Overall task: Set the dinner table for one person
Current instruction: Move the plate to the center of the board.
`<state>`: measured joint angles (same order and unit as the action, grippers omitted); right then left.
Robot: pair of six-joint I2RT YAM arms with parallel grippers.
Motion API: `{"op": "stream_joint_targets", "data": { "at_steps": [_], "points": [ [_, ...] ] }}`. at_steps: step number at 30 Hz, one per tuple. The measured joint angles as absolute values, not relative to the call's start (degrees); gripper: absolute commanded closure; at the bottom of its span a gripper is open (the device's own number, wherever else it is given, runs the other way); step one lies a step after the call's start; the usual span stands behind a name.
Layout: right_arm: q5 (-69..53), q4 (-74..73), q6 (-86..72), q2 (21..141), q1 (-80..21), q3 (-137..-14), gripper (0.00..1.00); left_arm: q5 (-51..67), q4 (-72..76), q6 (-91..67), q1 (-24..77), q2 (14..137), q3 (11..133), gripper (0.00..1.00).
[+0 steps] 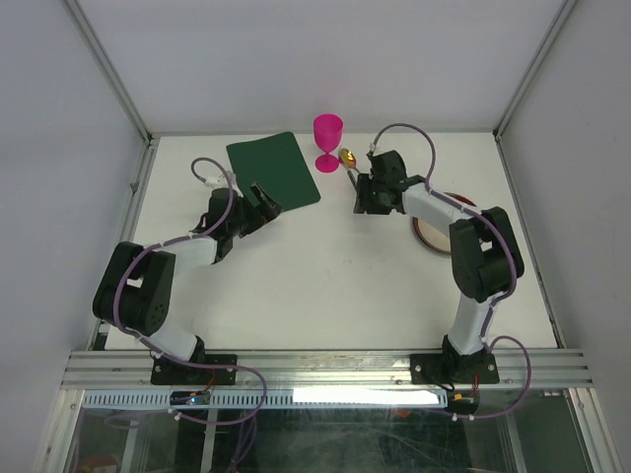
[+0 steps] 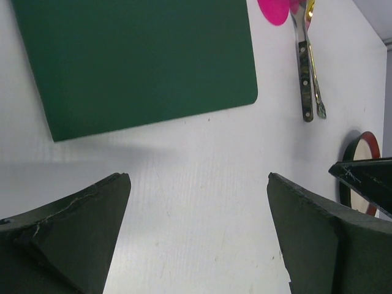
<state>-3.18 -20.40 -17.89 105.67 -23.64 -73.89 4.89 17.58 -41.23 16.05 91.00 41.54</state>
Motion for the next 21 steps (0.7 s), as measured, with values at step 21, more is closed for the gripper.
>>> {"op": "stream_joint_targets", "data": {
  "at_steps": [21],
  "points": [
    [-3.68,-19.09,-17.41,105.27,-25.39,-72.12,0.55,-15.22,22.26,-51.81,25.21,87.20,32.91,0.01]
  ]
}}
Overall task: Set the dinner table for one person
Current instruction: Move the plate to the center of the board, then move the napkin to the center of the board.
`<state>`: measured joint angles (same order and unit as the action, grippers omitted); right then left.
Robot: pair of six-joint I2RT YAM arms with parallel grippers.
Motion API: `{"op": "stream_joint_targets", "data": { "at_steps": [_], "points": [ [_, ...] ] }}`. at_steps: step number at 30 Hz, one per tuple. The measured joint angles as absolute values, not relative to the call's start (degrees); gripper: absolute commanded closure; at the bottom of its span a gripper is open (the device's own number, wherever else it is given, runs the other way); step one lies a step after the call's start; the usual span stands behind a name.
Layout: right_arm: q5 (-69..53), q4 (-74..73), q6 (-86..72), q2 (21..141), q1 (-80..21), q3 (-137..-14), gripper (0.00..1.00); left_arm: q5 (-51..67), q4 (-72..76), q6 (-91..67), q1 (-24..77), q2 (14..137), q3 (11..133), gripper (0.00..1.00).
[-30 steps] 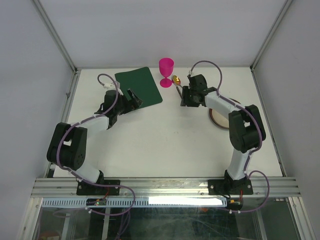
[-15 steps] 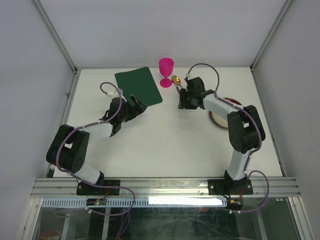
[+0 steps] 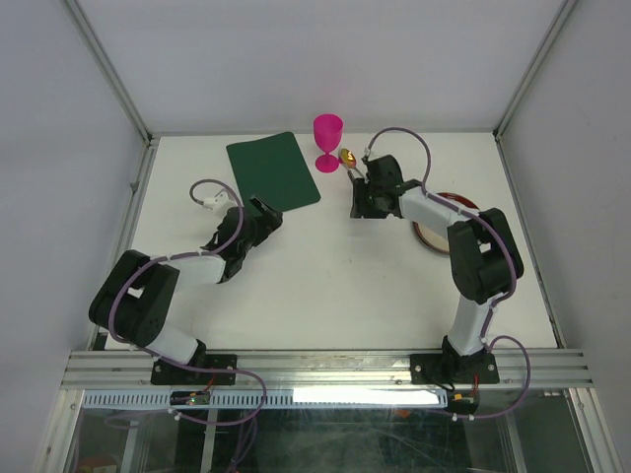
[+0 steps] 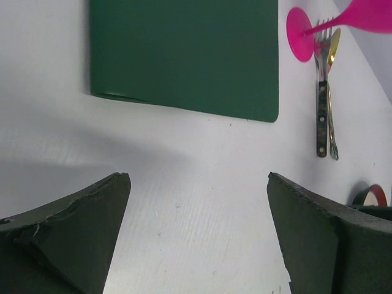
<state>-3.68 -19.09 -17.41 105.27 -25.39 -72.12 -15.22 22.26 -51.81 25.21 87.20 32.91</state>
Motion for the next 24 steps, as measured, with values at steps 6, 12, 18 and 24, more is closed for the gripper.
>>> {"op": "stream_joint_targets", "data": {
  "at_steps": [6,12,18,24],
  "points": [
    [-3.70,-18.83,-16.97,105.25,-25.43,-71.11,0.55,-19.62,25.41,-54.43,25.21,87.64,32.47,0.01],
    [-3.68,-18.59,-16.32,105.25,-25.43,-70.52,0.56,-21.28,28.12,-55.99,25.32,92.05,33.63,0.01],
    [-3.46,-18.39,-15.86,105.23,-25.43,-70.41,0.56,-22.72,28.77,-57.69,27.31,95.94,35.62,0.01],
    [-3.46,-17.19,-15.16,105.23,-25.43,-69.67,0.57,-24.67,29.43,-59.83,28.77,98.89,38.02,0.01]
  ]
}}
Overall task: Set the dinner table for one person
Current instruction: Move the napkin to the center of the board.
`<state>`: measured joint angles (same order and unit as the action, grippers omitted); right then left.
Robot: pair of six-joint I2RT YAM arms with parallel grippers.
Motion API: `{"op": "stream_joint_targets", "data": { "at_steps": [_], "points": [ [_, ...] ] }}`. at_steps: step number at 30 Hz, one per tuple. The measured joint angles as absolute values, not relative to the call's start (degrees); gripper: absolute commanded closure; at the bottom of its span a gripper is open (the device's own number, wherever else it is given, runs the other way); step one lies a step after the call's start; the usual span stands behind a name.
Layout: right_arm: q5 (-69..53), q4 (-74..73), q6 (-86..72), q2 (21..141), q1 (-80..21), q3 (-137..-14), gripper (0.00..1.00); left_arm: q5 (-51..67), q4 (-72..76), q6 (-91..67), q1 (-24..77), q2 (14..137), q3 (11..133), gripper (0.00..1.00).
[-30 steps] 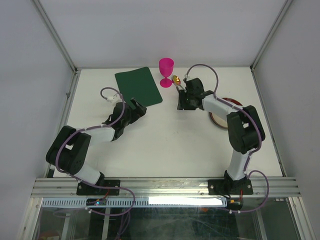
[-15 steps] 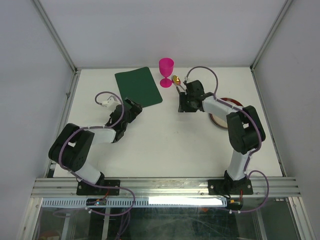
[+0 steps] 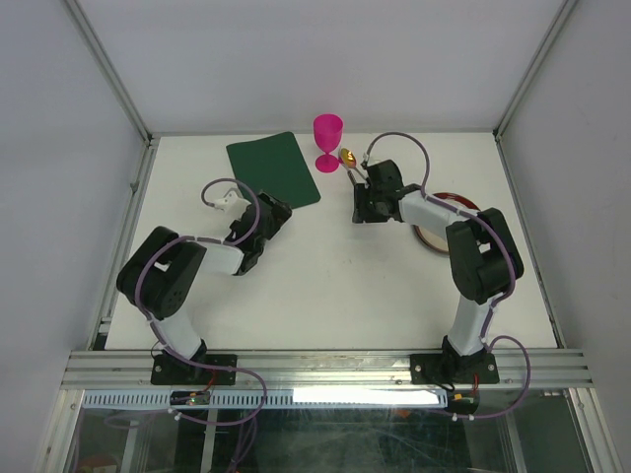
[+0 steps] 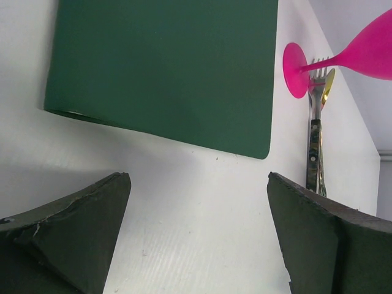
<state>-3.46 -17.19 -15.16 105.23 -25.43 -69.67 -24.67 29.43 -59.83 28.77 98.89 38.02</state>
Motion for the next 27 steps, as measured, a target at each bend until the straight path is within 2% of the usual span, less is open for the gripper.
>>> {"op": "stream_joint_targets", "data": {
  "at_steps": [17,27],
  "points": [
    [-3.73,-16.53,-12.97,105.27,-24.18,-69.06,0.58,-33.95,31.16,-65.30,30.44,102.19,40.12,0.01],
    [-3.97,-16.53,-12.84,105.34,-23.70,-69.06,0.59,-35.16,34.37,-65.52,30.44,104.36,40.97,0.01]
  ]
}}
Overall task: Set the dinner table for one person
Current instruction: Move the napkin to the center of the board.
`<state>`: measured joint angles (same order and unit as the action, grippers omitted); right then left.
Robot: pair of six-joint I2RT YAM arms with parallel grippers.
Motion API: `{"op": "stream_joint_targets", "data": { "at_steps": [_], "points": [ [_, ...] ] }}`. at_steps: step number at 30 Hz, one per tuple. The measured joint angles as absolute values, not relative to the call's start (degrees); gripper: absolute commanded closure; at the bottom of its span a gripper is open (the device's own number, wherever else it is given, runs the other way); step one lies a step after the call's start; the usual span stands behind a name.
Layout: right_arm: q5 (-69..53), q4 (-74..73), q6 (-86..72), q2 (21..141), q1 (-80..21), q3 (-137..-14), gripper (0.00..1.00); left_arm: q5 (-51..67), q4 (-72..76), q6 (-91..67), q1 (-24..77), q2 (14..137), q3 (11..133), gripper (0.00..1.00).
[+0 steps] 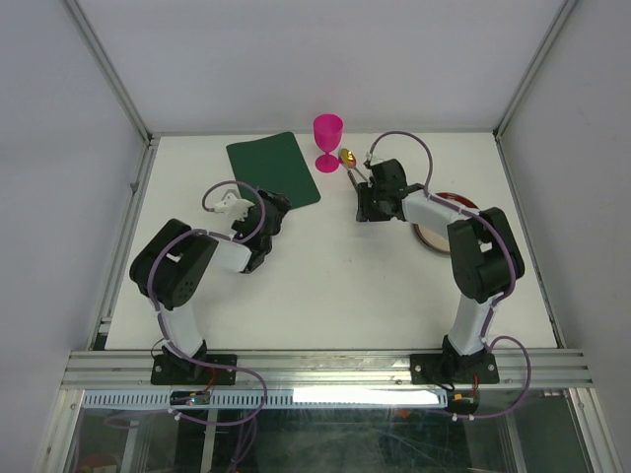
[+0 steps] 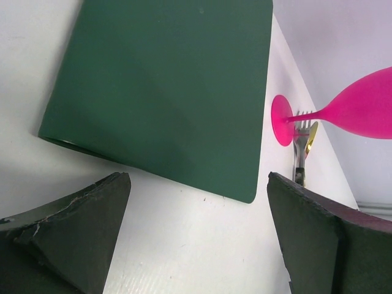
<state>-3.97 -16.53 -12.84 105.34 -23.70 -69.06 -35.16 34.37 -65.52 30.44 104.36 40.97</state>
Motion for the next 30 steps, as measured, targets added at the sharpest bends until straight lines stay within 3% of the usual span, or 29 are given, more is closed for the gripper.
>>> {"op": "stream_joint_targets", "data": {
  "at_steps": [17,30],
  "points": [
    [-4.14,-16.27,-12.32,105.60,-22.79,-68.38,0.60,-36.99,43.20,-64.77,30.44,105.82,40.34,0.01],
    [-4.80,-16.12,-12.32,105.60,-22.59,-67.57,0.60,-40.58,35.09,-65.01,31.92,101.91,39.57,0.01]
  ]
}}
